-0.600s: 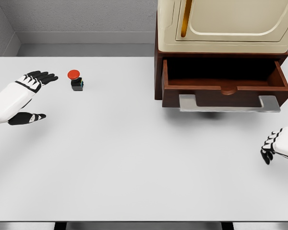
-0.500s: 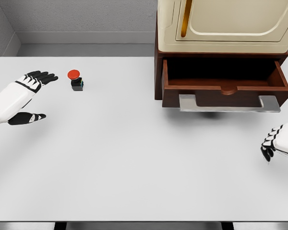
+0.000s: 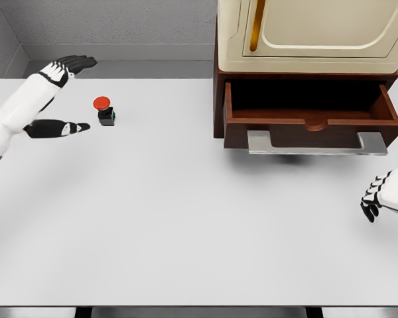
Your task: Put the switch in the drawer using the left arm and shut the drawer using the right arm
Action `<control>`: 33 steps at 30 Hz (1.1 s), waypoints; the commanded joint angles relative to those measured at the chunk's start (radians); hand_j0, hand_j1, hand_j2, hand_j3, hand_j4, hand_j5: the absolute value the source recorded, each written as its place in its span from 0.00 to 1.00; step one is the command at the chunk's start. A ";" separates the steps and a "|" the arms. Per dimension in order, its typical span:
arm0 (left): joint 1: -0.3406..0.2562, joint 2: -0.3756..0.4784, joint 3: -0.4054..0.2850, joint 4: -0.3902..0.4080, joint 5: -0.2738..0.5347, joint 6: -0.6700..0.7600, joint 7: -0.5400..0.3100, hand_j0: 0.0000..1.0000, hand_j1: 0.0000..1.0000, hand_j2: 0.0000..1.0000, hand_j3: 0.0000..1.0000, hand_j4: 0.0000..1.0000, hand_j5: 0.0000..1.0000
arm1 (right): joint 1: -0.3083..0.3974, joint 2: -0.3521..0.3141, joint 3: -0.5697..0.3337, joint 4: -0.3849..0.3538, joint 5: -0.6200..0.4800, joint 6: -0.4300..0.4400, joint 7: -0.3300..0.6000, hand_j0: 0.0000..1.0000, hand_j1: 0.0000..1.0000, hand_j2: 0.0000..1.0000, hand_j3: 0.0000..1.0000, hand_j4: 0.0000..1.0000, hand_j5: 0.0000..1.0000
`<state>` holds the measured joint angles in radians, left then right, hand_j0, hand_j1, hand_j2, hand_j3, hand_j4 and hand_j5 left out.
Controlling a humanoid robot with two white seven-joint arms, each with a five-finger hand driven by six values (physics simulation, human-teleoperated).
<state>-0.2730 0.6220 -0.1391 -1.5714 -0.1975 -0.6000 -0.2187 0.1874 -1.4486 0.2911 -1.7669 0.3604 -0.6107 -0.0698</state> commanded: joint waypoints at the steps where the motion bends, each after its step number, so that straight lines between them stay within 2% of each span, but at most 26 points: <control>1: -0.015 -0.022 -0.086 0.039 0.122 0.080 -0.094 1.00 1.00 1.00 1.00 1.00 1.00 | 0.000 0.005 -0.003 0.000 -0.011 0.000 0.051 0.23 0.23 0.23 0.23 0.23 0.23; 4: -0.032 -0.041 -0.091 0.056 0.122 0.108 -0.117 1.00 1.00 1.00 1.00 1.00 1.00 | 0.000 -0.003 -0.003 0.000 -0.012 0.000 0.053 0.23 0.23 0.23 0.23 0.23 0.23; 5: -0.101 -0.128 -0.120 0.146 0.165 0.284 -0.192 1.00 1.00 1.00 1.00 1.00 1.00 | 0.000 -0.001 -0.003 0.000 -0.012 0.000 0.045 0.23 0.23 0.23 0.23 0.23 0.23; 7: -0.121 -0.136 -0.142 0.195 0.277 0.347 -0.192 1.00 1.00 1.00 1.00 1.00 1.00 | 0.004 -0.001 -0.001 0.000 -0.014 0.000 0.042 0.23 0.23 0.23 0.23 0.23 0.23; 9: -0.149 -0.136 -0.154 0.234 0.331 0.348 -0.192 1.00 1.00 1.00 1.00 1.00 1.00 | 0.006 -0.001 -0.001 0.000 -0.015 0.000 0.042 0.23 0.23 0.23 0.23 0.23 0.23; 11: -0.158 -0.137 -0.152 0.237 0.334 0.341 -0.194 1.00 1.00 1.00 1.00 1.00 1.00 | 0.003 -0.001 -0.001 0.000 -0.015 0.000 0.045 0.23 0.23 0.23 0.23 0.23 0.23; 13: -0.173 -0.154 -0.149 0.275 0.357 0.348 -0.192 1.00 1.00 1.00 1.00 1.00 1.00 | 0.003 -0.001 -0.001 0.000 -0.015 0.000 0.045 0.23 0.23 0.23 0.23 0.23 0.23; 16: -0.180 -0.154 -0.142 0.303 0.444 0.352 -0.192 1.00 1.00 1.00 1.00 1.00 1.00 | 0.003 -0.001 -0.001 0.000 -0.015 0.000 0.045 0.23 0.23 0.23 0.23 0.23 0.23; 18: -0.181 -0.160 -0.131 0.350 0.521 0.396 -0.192 1.00 1.00 1.00 1.00 1.00 1.00 | 0.001 -0.001 -0.003 0.000 -0.017 0.000 0.048 0.24 0.24 0.24 0.24 0.24 0.24; 21: -0.196 -0.217 -0.112 0.392 0.526 0.393 -0.192 1.00 1.00 1.00 1.00 1.00 1.00 | 0.000 -0.001 -0.003 0.001 -0.017 0.000 0.051 0.25 0.25 0.25 0.25 0.25 0.25; 22: -0.196 -0.248 -0.088 0.395 0.518 0.391 -0.191 1.00 1.00 1.00 1.00 1.00 1.00 | 0.000 -0.001 -0.003 0.001 -0.017 0.000 0.051 0.25 0.25 0.25 0.25 0.25 0.25; 23: -0.190 -0.284 -0.050 0.433 0.515 0.332 -0.189 1.00 1.00 1.00 1.00 1.00 1.00 | 0.000 -0.001 -0.003 0.001 -0.017 0.000 0.051 0.25 0.25 0.25 0.25 0.25 0.25; 27: -0.192 -0.326 -0.019 0.537 0.517 0.160 -0.186 1.00 1.00 1.00 1.00 1.00 1.00 | 0.000 -0.001 -0.003 0.001 -0.017 0.000 0.050 0.25 0.25 0.25 0.25 0.25 0.25; 33: -0.206 -0.335 -0.005 0.611 0.526 0.146 -0.185 1.00 1.00 1.00 1.00 1.00 1.00 | 0.001 -0.001 -0.003 0.000 -0.018 0.000 0.050 0.25 0.25 0.25 0.25 0.25 0.25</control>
<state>-0.4908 0.2924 -0.1511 -0.9893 0.3196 -0.4408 -0.4039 0.1887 -1.4471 0.2893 -1.7663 0.3489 -0.6110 -0.0200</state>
